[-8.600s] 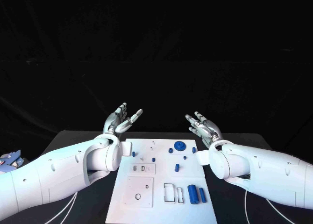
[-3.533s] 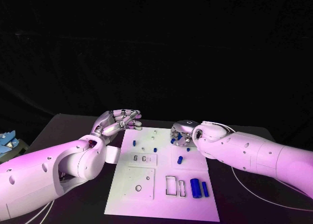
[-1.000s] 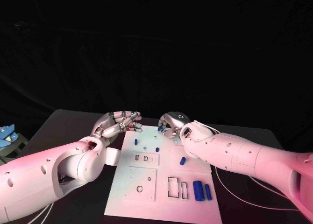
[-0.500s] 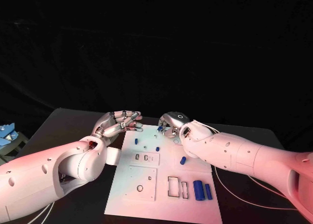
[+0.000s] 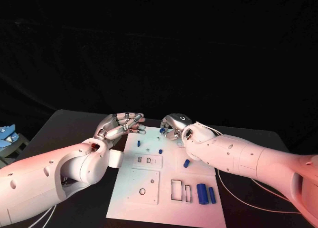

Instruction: Assemble the parts on the task board

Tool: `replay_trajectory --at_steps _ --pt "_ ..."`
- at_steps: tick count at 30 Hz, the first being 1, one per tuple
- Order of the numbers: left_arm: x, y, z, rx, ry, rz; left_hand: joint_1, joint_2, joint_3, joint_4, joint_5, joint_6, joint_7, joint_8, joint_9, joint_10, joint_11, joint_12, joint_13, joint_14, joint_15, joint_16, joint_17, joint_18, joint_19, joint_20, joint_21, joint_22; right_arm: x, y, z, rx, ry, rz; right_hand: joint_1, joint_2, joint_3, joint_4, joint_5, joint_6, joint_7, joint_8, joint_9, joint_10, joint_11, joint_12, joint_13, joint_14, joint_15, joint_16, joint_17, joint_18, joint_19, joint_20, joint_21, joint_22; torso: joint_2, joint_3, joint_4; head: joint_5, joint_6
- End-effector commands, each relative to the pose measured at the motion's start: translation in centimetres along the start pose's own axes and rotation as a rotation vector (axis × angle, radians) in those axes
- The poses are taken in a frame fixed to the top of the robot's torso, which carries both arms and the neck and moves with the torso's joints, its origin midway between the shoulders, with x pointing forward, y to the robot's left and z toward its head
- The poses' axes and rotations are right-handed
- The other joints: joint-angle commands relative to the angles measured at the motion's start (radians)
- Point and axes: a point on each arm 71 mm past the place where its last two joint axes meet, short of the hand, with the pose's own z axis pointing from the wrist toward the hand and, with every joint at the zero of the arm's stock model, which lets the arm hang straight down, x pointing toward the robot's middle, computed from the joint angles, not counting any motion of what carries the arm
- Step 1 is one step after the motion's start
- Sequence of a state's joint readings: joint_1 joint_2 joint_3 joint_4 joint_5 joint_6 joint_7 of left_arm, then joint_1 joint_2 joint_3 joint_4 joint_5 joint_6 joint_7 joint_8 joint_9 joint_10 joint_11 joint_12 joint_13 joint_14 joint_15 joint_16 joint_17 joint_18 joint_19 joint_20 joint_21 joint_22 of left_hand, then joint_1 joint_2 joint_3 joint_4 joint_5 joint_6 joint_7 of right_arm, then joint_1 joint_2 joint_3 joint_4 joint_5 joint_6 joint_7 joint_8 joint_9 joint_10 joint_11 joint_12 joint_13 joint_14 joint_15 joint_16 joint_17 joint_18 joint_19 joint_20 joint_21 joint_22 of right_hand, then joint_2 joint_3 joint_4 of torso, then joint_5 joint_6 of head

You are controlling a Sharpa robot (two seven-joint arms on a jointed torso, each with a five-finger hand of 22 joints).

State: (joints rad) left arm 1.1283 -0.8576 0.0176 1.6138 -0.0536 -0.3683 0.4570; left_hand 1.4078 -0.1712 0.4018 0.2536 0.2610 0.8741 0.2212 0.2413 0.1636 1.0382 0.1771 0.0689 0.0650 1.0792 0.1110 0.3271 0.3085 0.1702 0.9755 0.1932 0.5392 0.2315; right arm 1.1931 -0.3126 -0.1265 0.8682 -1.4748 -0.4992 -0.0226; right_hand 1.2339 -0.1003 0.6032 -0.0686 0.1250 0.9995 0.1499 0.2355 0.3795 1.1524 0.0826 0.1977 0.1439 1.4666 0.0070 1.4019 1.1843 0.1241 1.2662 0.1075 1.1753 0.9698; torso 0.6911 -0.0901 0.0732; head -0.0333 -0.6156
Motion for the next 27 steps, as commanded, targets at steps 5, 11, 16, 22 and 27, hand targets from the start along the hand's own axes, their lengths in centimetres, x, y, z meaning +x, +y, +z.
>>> replay_trajectory --at_steps 5,11,16,22,27 --pt "0.33 -0.14 0.12 0.006 0.019 -0.011 -0.003 0.010 0.004 -0.002 -0.004 -0.007 0.017 -0.003 -0.002 -0.007 -0.003 -0.005 0.000 -0.006 -0.002 -0.004 0.002 0.008 -0.006 0.002 0.004 0.001 0.27 0.20 0.12 -0.004 0.025 -0.005 -0.007 -0.001 -0.003 0.007 0.004 0.006 0.000 0.002 0.001 -0.005 0.001 -0.003 0.001 0.036 -0.004 0.003 -0.001 -0.005 -0.002 -0.001 -0.001 -0.003 0.001 -0.0004 -0.0009 0.004 -0.003" --pt "0.29 -0.13 0.15 0.005 0.017 -0.011 -0.003 0.010 0.004 -0.002 -0.004 -0.007 0.017 -0.003 -0.002 -0.007 -0.003 -0.005 0.000 -0.006 -0.002 -0.004 0.002 0.008 -0.006 0.002 0.004 0.001 0.38 0.31 0.10 -0.010 0.038 -0.004 -0.009 -0.002 -0.003 0.007 0.004 0.004 0.001 0.002 0.002 -0.006 0.001 -0.004 0.001 0.036 -0.003 0.004 -0.001 -0.005 -0.004 -0.001 -0.003 -0.005 0.001 -0.0004 -0.0024 0.004 -0.004" --pt "0.21 -0.11 0.19 0.004 0.015 -0.009 -0.003 0.010 0.004 -0.002 -0.004 -0.007 0.017 -0.003 -0.002 -0.007 -0.003 -0.005 0.000 -0.006 -0.002 -0.004 0.002 0.008 -0.006 0.002 0.004 0.001 0.38 0.17 0.07 -0.007 0.040 -0.005 -0.009 -0.002 -0.003 0.008 0.004 0.003 0.001 0.001 0.002 -0.007 0.002 -0.004 0.001 0.035 -0.003 0.003 -0.003 -0.004 -0.006 -0.001 -0.005 -0.007 0.001 -0.0004 -0.0024 0.003 -0.005" --pt "0.15 -0.09 0.22 0.004 0.014 -0.008 -0.003 0.010 0.004 -0.003 -0.004 -0.007 0.017 -0.003 -0.002 -0.008 -0.002 -0.005 0.000 -0.006 -0.001 -0.005 0.003 0.008 -0.008 0.002 0.006 0.002 0.27 0.02 0.08 -0.002 0.026 0.001 -0.027 -0.023 -0.007 0.020 0.005 -0.058 0.021 -0.032 -0.003 -0.047 0.019 -0.023 -0.006 0.033 0.011 0.008 0.003 -0.003 -0.018 0.008 -0.016 -0.018 0.002 -0.0004 -0.0027 0.004 -0.002" --pt "0.11 -0.07 0.24 0.003 0.012 -0.008 -0.003 0.010 0.004 -0.003 -0.004 -0.007 0.017 -0.003 -0.002 -0.008 -0.002 -0.005 0.000 -0.006 -0.001 -0.005 0.003 0.008 -0.008 0.002 0.006 0.002 0.22 0.00 0.11 -0.001 0.020 0.009 -0.040 -0.066 -0.035 0.031 0.010 -0.187 0.040 -0.114 -0.030 -0.126 0.040 -0.047 -0.024 0.025 0.030 0.007 -0.013 0.003 -0.035 0.030 -0.034 -0.034 0.002 -0.0005 -0.0022 0.003 -0.002"
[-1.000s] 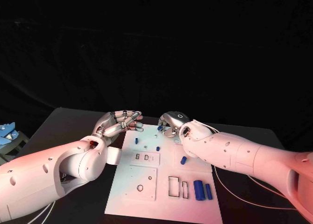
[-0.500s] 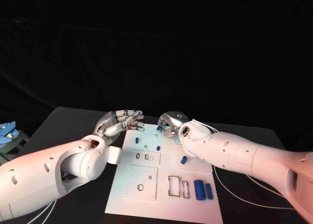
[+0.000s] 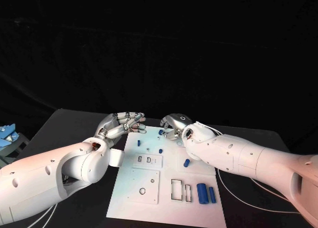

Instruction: Assemble the parts on the task board

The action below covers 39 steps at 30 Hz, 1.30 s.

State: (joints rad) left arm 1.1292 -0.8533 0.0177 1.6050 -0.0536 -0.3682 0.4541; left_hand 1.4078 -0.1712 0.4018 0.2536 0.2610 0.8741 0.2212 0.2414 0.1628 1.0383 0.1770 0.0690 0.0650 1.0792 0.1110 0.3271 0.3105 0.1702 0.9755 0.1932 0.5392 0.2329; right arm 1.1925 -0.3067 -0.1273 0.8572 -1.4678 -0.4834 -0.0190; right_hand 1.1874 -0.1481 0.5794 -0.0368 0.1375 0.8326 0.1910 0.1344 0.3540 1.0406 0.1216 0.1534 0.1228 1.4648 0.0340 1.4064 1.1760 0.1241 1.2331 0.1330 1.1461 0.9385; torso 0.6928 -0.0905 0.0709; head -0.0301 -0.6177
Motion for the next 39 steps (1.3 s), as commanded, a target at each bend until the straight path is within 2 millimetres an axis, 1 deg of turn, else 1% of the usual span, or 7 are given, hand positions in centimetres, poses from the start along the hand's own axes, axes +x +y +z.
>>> replay_trajectory --at_steps 1,8,16,22,25,30,39 --pt "0.2 -0.1 0.1 0.006 0.016 -0.010 -0.003 0.010 0.004 -0.003 -0.004 -0.007 0.017 -0.003 -0.001 -0.008 -0.002 -0.005 0.000 -0.006 -0.001 -0.005 0.001 0.008 -0.008 0.002 0.006 0.001 0.0 0.1 0.0 -0.005 0.004 0.007 0.007 -0.021 -0.015 0.000 -0.004 -0.026 0.000 -0.016 -0.005 -0.019 0.001 -0.003 -0.004 0.026 0.003 0.002 -0.007 0.004 -0.003 0.005 -0.006 -0.004 0.001 -0.0002 0.0005 -0.001 0.000" --pt "0.1 -0.1 0.1 0.005 0.013 -0.008 -0.003 0.010 0.004 -0.003 -0.004 -0.007 0.017 -0.003 -0.001 -0.008 -0.002 -0.005 0.000 -0.006 -0.001 -0.005 0.001 0.008 -0.008 0.002 0.006 0.001 -0.3 -0.4 -0.1 -0.003 -0.002 0.018 0.009 -0.023 -0.020 0.000 -0.004 -0.031 0.000 -0.019 -0.006 -0.024 0.001 -0.002 -0.005 0.026 0.003 0.002 -0.008 0.004 -0.004 0.005 -0.006 -0.003 0.001 0.0000 0.0000 0.000 -0.001" --pt "-0.5 -0.1 0.1 0.006 -0.001 -0.001 -0.003 0.010 0.005 -0.004 -0.004 -0.008 0.017 -0.004 -0.001 -0.008 -0.002 -0.005 0.000 -0.007 -0.001 -0.006 0.002 0.008 -0.009 0.002 0.007 0.001 -2.4 -2.0 -1.2 0.003 -0.039 0.079 0.026 -0.009 -0.022 0.004 0.007 0.017 0.007 0.003 0.005 0.013 0.003 0.034 0.002 0.027 0.005 0.009 -0.002 0.001 0.006 0.007 0.005 0.017 -0.004 0.0079 -0.0115 0.005 0.008" --pt "-0.7 -0.1 0.1 0.008 -0.003 0.000 -0.004 0.009 0.005 -0.005 -0.004 -0.008 0.017 -0.005 -0.001 -0.009 -0.002 -0.006 0.000 -0.007 -0.001 -0.006 0.002 0.008 -0.010 0.002 0.008 0.002 -4.5 -4.3 -3.2 0.070 0.031 0.203 0.040 -0.016 -0.043 0.005 0.020 0.021 -0.006 0.012 0.009 0.147 -0.026 0.147 0.075 0.035 -0.017 0.028 0.029 -0.008 0.037 -0.011 0.042 0.072 -0.012 0.0184 -0.0222 0.011 0.014" --pt "-0.9 -0.1 0.1 0.008 -0.001 -0.001 -0.004 0.009 0.004 -0.005 -0.004 -0.009 0.018 -0.005 -0.002 -0.010 -0.001 -0.006 0.000 -0.008 -0.001 -0.007 0.003 0.008 -0.011 0.003 0.008 0.002 -5.1 -5.5 -4.3 0.100 0.084 0.279 0.020 -0.045 -0.106 0.027 0.027 -0.018 -0.021 0.026 0.020 0.180 -0.042 0.302 0.214 0.048 -0.031 0.055 0.083 -0.017 0.064 -0.024 0.071 0.118 -0.014 0.0235 -0.0289 0.012 0.016" --pt "-1.3 0.0 0.1 0.007 -0.007 0.002 -0.005 0.009 0.004 -0.005 -0.004 -0.009 0.018 -0.005 -0.002 -0.010 -0.001 -0.006 0.000 -0.008 0.000 -0.007 0.003 0.007 -0.011 0.003 0.008 0.002 -5.6 -7.8 -5.9 0.161 0.148 0.358 0.033 -0.039 -0.164 0.074 0.040 -0.095 -0.015 0.114 0.063 0.114 -0.036 0.822 0.735 0.062 -0.021 0.094 0.163 -0.026 0.092 -0.022 0.105 0.180 -0.016 0.0311 -0.0367 0.015 0.017" --pt "-1.4 0.0 0.1 0.004 0.002 -0.002 -0.005 0.009 0.004 -0.005 -0.004 -0.009 0.018 -0.005 -0.002 -0.010 -0.001 -0.006 0.000 -0.008 0.000 -0.007 0.003 0.007 -0.011 0.003 0.008 0.002 -4.8 -10.0 -6.9 0.215 0.196 0.346 0.050 -0.039 -0.185 0.091 0.057 -0.138 -0.005 0.185 0.083 0.313 -0.023 1.211 1.167 0.076 -0.012 0.124 0.242 -0.056 0.168 -0.009 0.214 0.332 -0.015 0.0333 -0.0383 0.014 0.013"
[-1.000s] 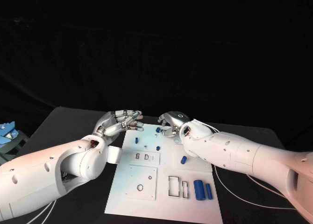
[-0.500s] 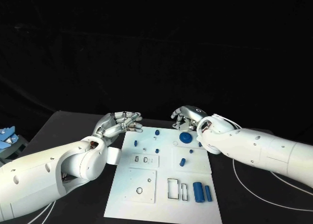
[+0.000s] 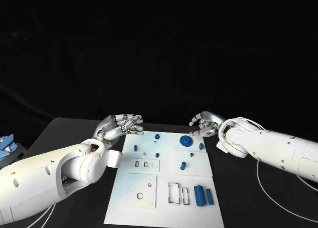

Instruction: Assemble the parts on the task board

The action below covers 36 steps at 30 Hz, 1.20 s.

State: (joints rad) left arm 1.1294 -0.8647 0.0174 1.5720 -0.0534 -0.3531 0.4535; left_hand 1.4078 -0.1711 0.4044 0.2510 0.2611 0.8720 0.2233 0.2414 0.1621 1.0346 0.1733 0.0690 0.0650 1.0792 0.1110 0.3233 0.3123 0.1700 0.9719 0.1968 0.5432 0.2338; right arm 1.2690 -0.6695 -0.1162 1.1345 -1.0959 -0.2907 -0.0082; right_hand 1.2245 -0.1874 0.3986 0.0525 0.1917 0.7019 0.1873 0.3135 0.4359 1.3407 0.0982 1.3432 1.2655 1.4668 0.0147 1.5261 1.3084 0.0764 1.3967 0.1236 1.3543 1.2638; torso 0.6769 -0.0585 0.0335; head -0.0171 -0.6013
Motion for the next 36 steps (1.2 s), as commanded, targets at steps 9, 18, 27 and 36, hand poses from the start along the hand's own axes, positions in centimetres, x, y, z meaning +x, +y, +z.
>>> replay_trajectory --at_steps 9,18,27,36 --pt "0.3 -0.1 0.0 0.005 0.029 -0.016 -0.005 0.009 0.002 -0.002 -0.004 -0.007 0.016 -0.005 -0.001 -0.006 0.002 -0.006 0.000 -0.008 0.000 -0.004 0.001 0.008 -0.007 -0.001 0.004 0.001 2.8 -1.7 0.2 0.063 0.081 -0.008 0.020 0.002 -0.004 0.001 0.009 -0.020 0.002 0.013 0.001 0.021 0.004 0.040 0.046 0.076 0.010 0.009 0.119 -0.010 0.008 0.004 0.012 0.016 0.003 -0.0007 0.0025 0.003 -0.009" --pt "0.3 -0.1 0.1 0.004 0.030 -0.017 -0.004 0.008 0.002 -0.004 -0.004 -0.008 0.015 -0.006 -0.001 -0.008 0.003 -0.006 0.000 -0.010 0.000 -0.005 0.002 0.008 -0.009 -0.001 0.006 0.002 3.7 -1.5 0.6 0.067 0.070 -0.018 0.025 0.006 0.000 0.000 0.014 -0.028 0.004 0.015 0.000 0.019 0.006 0.042 0.049 0.076 0.012 0.010 0.124 -0.010 0.009 0.005 0.014 0.021 0.004 -0.0001 0.0020 0.005 -0.012" --pt "0.3 -0.1 0.1 0.002 0.029 -0.017 -0.004 0.008 0.002 -0.004 -0.004 -0.008 0.015 -0.006 -0.001 -0.008 0.003 -0.006 0.000 -0.010 0.000 -0.005 0.002 0.008 -0.009 -0.001 0.006 0.002 3.9 -1.4 1.0 0.069 0.059 -0.022 0.026 0.009 0.002 0.000 0.017 -0.029 0.004 0.017 0.000 0.021 0.006 0.045 0.052 0.077 0.012 0.011 0.126 -0.011 0.011 0.006 0.017 0.025 0.003 -0.0006 0.0021 0.006 -0.017" --pt "0.3 0.0 0.1 0.001 0.030 -0.017 -0.004 0.008 0.002 -0.004 -0.004 -0.008 0.015 -0.006 -0.001 -0.008 0.003 -0.006 0.000 -0.010 0.000 -0.005 0.002 0.008 -0.009 -0.001 0.006 0.002 4.3 -1.2 1.3 0.067 0.069 -0.021 0.025 0.015 0.006 0.004 0.018 -0.023 0.004 0.026 0.002 0.025 0.006 0.051 0.059 0.077 0.013 0.012 0.130 -0.012 0.013 0.007 0.021 0.030 0.004 0.0001 0.0018 0.008 -0.020"
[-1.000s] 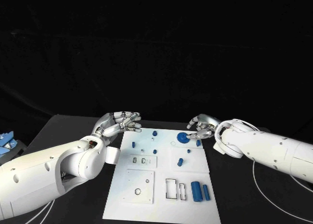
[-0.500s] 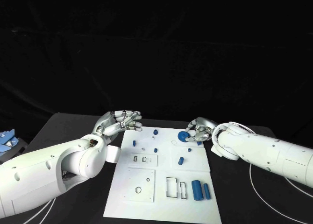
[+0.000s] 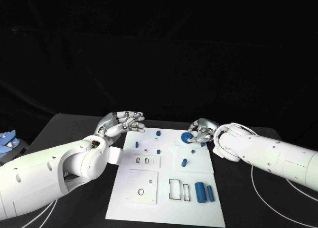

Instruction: Assemble the parts on the task board

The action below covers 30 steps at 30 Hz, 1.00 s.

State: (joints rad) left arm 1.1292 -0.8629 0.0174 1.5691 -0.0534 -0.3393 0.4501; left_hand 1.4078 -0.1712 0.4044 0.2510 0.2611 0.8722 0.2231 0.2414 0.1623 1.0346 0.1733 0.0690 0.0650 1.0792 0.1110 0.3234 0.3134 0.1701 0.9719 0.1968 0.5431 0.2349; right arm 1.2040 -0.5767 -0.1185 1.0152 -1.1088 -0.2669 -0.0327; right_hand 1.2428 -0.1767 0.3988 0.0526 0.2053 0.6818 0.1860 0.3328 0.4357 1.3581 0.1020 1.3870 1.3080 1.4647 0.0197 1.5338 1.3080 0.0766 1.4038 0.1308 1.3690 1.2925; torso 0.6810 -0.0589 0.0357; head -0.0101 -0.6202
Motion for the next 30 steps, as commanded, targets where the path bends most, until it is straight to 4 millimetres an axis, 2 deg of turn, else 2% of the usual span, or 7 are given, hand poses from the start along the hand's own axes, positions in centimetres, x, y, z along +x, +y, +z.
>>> replay_trajectory --at_steps 1,10,12,20,24,30 --pt "0.24 -0.09 0.06 0.004 0.018 -0.011 -0.004 0.008 0.002 -0.004 -0.004 -0.008 0.015 -0.006 -0.001 -0.008 0.003 -0.006 0.000 -0.010 0.000 -0.005 0.001 0.008 -0.009 -0.001 0.006 0.001 0.18 -0.01 0.08 0.000 0.006 -0.013 0.006 0.006 0.007 0.004 0.004 -0.001 0.005 0.009 0.002 0.009 0.003 0.008 0.018 0.080 0.008 0.005 0.131 -0.012 0.007 0.000 0.008 0.004 0.000 0.0005 -0.0005 0.001 -0.002" --pt "0.26 -0.09 0.06 0.003 0.019 -0.011 -0.004 0.008 0.002 -0.004 -0.004 -0.008 0.015 -0.006 -0.001 -0.008 0.003 -0.006 0.000 -0.010 0.000 -0.005 0.001 0.008 -0.009 -0.001 0.006 0.001 0.38 0.16 0.26 0.000 0.008 -0.019 0.006 0.008 0.009 0.006 0.004 0.003 0.005 0.013 0.003 0.012 0.002 0.012 0.023 0.080 0.008 0.005 0.132 -0.013 0.008 0.000 0.009 0.006 0.000 0.0007 -0.0004 0.002 -0.005" --pt "0.26 -0.08 0.07 0.003 0.019 -0.011 -0.004 0.008 0.003 -0.006 -0.004 -0.008 0.016 -0.007 -0.002 -0.009 0.003 -0.005 0.000 -0.011 0.000 -0.007 0.002 0.008 -0.012 0.000 0.008 0.002 0.41 0.17 0.29 0.000 0.010 -0.021 0.007 0.010 0.012 0.006 0.003 0.008 0.004 0.018 0.003 0.014 0.001 0.015 0.026 0.080 0.008 0.006 0.134 -0.013 0.009 0.000 0.011 0.009 0.000 0.0005 0.0002 0.001 -0.007" --pt "0.27 -0.07 0.08 0.001 0.020 -0.012 -0.004 0.008 0.003 -0.006 -0.004 -0.008 0.016 -0.007 -0.002 -0.009 0.003 -0.005 0.000 -0.011 0.000 -0.007 0.002 0.008 -0.012 0.000 0.008 0.002 0.60 0.20 0.29 -0.007 0.012 -0.051 0.025 0.012 0.032 -0.009 -0.012 0.045 -0.003 0.045 0.005 0.039 -0.005 0.039 0.057 0.081 0.003 0.008 0.140 -0.015 0.013 -0.003 0.019 0.022 0.000 0.0011 -0.0037 0.002 -0.009" --pt "0.30 -0.05 0.10 0.000 0.022 -0.013 -0.004 0.009 0.004 -0.007 -0.004 -0.008 0.016 -0.007 -0.002 -0.009 0.003 -0.005 0.000 -0.011 0.000 -0.008 0.003 0.008 -0.013 0.000 0.009 0.002 0.70 0.38 0.29 -0.017 -0.002 -0.080 0.033 0.021 0.056 -0.018 -0.042 0.081 -0.011 0.063 0.003 0.060 -0.012 0.057 0.080 0.082 -0.003 0.010 0.143 -0.017 0.016 -0.008 0.025 0.031 0.000 0.0015 -0.0018 0.001 -0.009" --pt "0.27 -0.04 0.10 -0.001 0.021 -0.012 -0.003 0.009 0.004 -0.007 -0.004 -0.008 0.016 -0.007 -0.002 -0.009 0.003 -0.005 0.000 -0.011 0.000 -0.008 0.003 0.008 -0.013 0.000 0.009 0.003 0.69 0.70 0.28 -0.035 -0.036 -0.137 0.033 0.019 0.068 -0.022 -0.046 0.097 -0.016 0.071 0.001 0.065 -0.016 0.061 0.086 0.082 -0.006 0.010 0.145 -0.017 0.017 -0.011 0.026 0.034 0.000 0.0016 0.0001 0.000 -0.010"
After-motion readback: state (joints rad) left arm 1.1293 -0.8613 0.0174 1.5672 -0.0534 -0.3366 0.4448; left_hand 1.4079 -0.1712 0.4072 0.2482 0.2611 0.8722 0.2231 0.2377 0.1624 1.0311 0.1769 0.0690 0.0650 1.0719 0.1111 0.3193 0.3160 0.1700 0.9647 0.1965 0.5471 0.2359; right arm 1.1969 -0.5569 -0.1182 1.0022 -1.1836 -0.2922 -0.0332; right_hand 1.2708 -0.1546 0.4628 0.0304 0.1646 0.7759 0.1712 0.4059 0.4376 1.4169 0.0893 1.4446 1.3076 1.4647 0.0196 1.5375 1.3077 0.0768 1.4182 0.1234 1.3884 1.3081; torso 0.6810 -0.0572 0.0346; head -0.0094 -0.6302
